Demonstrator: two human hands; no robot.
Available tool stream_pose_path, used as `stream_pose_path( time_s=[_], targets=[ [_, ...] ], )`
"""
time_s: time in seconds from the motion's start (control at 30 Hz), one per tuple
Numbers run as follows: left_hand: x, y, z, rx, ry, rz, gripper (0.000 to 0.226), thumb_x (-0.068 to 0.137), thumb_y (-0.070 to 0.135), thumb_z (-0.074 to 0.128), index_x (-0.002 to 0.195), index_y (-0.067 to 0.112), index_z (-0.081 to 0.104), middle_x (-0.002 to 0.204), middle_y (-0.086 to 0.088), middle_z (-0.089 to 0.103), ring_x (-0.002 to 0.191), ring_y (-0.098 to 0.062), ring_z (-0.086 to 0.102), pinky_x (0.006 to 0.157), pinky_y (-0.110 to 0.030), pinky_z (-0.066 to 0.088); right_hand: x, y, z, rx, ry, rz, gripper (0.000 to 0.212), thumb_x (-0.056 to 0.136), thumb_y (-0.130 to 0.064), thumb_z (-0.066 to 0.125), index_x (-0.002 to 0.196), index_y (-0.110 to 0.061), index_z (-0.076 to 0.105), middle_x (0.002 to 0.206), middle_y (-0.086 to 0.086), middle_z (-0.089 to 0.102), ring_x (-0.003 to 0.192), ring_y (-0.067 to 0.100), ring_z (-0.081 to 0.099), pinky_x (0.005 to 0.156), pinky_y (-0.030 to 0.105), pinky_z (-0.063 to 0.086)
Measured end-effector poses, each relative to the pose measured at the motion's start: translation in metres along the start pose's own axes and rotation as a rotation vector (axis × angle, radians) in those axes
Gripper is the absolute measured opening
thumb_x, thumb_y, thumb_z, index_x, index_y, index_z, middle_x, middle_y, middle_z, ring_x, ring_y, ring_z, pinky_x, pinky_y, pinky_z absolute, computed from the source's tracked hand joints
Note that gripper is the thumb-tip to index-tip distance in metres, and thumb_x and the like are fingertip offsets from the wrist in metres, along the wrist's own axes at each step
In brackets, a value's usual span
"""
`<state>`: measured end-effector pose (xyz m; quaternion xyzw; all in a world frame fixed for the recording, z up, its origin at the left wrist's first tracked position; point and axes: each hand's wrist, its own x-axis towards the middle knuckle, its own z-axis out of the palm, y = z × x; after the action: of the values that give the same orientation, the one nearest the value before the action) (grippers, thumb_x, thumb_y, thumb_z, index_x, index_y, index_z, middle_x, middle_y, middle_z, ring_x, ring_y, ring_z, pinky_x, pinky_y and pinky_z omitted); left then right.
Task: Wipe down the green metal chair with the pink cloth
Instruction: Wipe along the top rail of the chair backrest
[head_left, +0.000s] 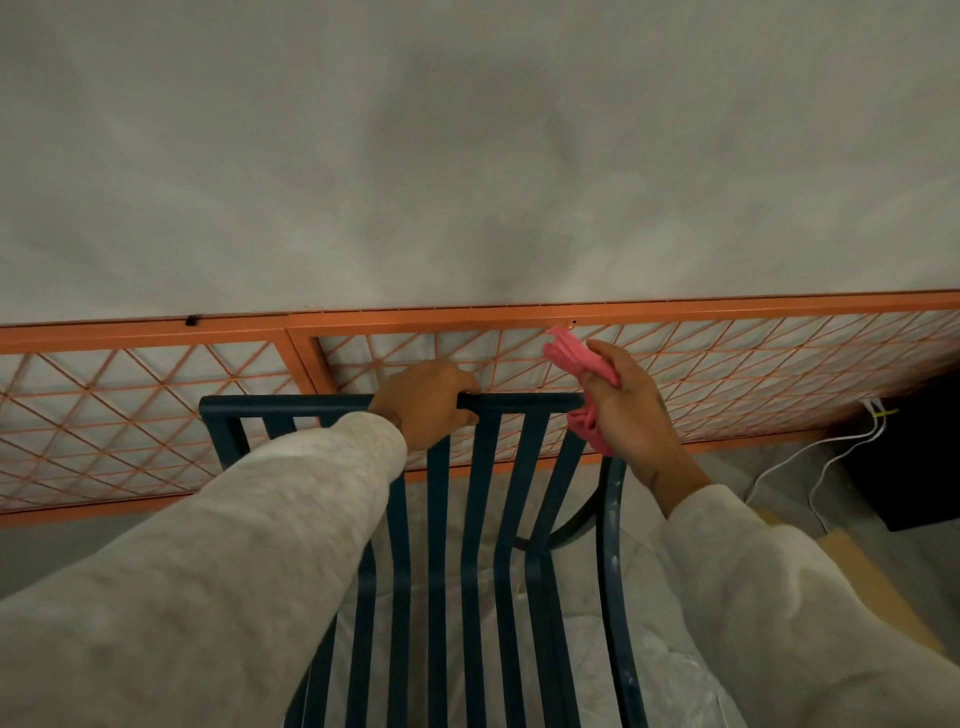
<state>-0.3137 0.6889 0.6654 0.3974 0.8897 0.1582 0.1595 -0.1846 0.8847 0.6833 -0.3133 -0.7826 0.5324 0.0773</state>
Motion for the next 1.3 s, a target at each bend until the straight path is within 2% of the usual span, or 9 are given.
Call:
stream_pose_path(
  time_s=[0.13, 0.3, 0.4, 0.47, 0.6, 0.7, 0.9, 1.17, 1.3],
  targets=[
    [0.002, 0.0, 0.002, -0.006, 0.033, -0.015, 0.025, 0.091, 0.023, 0.06, 0.115, 0.025, 0.069, 0.116, 0.0, 0.069, 0.102, -0.02, 0.064, 0.088, -0.043, 0.053, 0.013, -0.008, -0.001, -0.22, -0.095, -0.022, 0.026, 0.104, -0.019, 0.047, 0.129, -0.024, 0.053, 0.093, -0.001, 0.064, 0.055, 0.002, 0.064, 0.049, 0.017, 0.05],
    [0.001, 0.004, 0.008, -0.015, 0.1, -0.024, 0.024, 0.092, 0.025, 0.06, 0.114, 0.024, 0.07, 0.113, 0.0, 0.07, 0.101, -0.02, 0.064, 0.087, -0.037, 0.052, 0.037, -0.016, 0.022, -0.887, -0.316, 0.001, 0.039, 0.093, -0.022, 0.06, 0.125, 0.0, 0.055, 0.122, 0.013, 0.055, 0.11, 0.032, 0.056, 0.085, 0.034, 0.046],
    [0.001, 0.005, 0.01, 0.004, 0.127, -0.041, 0.023, 0.093, 0.026, 0.059, 0.113, 0.024, 0.07, 0.108, -0.001, 0.07, 0.097, -0.022, 0.064, 0.079, -0.032, 0.048, 0.04, -0.034, 0.042, -0.801, -0.358, -0.016, 0.033, 0.1, -0.015, 0.041, 0.125, 0.0, 0.057, 0.091, 0.006, 0.058, 0.076, 0.017, 0.057, 0.059, 0.017, 0.04],
    [0.002, 0.005, 0.012, 0.016, 0.127, -0.051, 0.023, 0.092, 0.027, 0.059, 0.113, 0.025, 0.07, 0.107, -0.002, 0.07, 0.096, -0.023, 0.064, 0.077, -0.034, 0.049, 0.043, -0.037, 0.056, -0.788, -0.436, -0.082, 0.036, 0.101, -0.014, 0.04, 0.129, -0.004, 0.059, 0.106, 0.007, 0.066, 0.073, 0.014, 0.056, 0.052, 0.013, 0.035],
    [0.003, 0.003, 0.009, -0.034, 0.1, -0.081, 0.025, 0.09, 0.027, 0.062, 0.115, 0.028, 0.07, 0.109, 0.002, 0.071, 0.098, -0.02, 0.064, 0.084, -0.038, 0.053, 0.031, -0.031, 0.041, -0.924, -0.553, -0.171, 0.054, 0.095, -0.012, 0.056, 0.147, -0.011, 0.043, 0.147, 0.007, 0.045, 0.127, 0.028, 0.049, 0.099, 0.032, 0.045],
    [0.004, 0.002, 0.008, -0.057, 0.084, -0.102, 0.024, 0.09, 0.029, 0.064, 0.113, 0.027, 0.07, 0.11, 0.003, 0.07, 0.098, -0.018, 0.064, 0.087, -0.04, 0.052, 0.041, -0.012, 0.011, -0.989, -0.478, -0.093, 0.048, 0.091, -0.013, 0.058, 0.139, -0.012, 0.051, 0.139, 0.01, 0.051, 0.117, 0.032, 0.053, 0.102, 0.044, 0.046],
    [0.002, 0.004, 0.008, -0.049, 0.096, -0.111, 0.023, 0.09, 0.029, 0.064, 0.112, 0.027, 0.071, 0.11, 0.003, 0.07, 0.099, -0.018, 0.064, 0.086, -0.04, 0.052, 0.036, -0.015, 0.028, -1.041, -0.325, -0.085, 0.032, 0.096, -0.023, 0.046, 0.121, -0.005, 0.052, 0.116, 0.017, 0.058, 0.099, 0.033, 0.057, 0.083, 0.04, 0.045],
    [0.003, 0.005, 0.009, -0.048, 0.13, -0.115, 0.017, 0.088, 0.029, 0.066, 0.103, 0.028, 0.073, 0.095, 0.005, 0.071, 0.087, -0.017, 0.065, 0.077, -0.036, 0.053, -0.013, 0.034, 0.05, -0.782, -0.166, -0.434, 0.069, 0.093, -0.004, 0.05, 0.152, -0.033, 0.028, 0.159, -0.003, 0.029, 0.1, 0.03, 0.064, 0.084, 0.042, 0.058],
    [0.002, 0.006, 0.01, -0.06, 0.147, -0.121, 0.023, 0.088, 0.029, 0.066, 0.111, 0.025, 0.071, 0.106, 0.004, 0.071, 0.096, -0.017, 0.065, 0.084, -0.036, 0.053, -0.012, 0.063, 0.016, -0.819, 0.011, -0.318, 0.072, 0.096, -0.005, 0.048, 0.157, -0.028, 0.017, 0.165, -0.001, 0.016, 0.105, 0.032, 0.061, 0.084, 0.043, 0.058]
  ],
)
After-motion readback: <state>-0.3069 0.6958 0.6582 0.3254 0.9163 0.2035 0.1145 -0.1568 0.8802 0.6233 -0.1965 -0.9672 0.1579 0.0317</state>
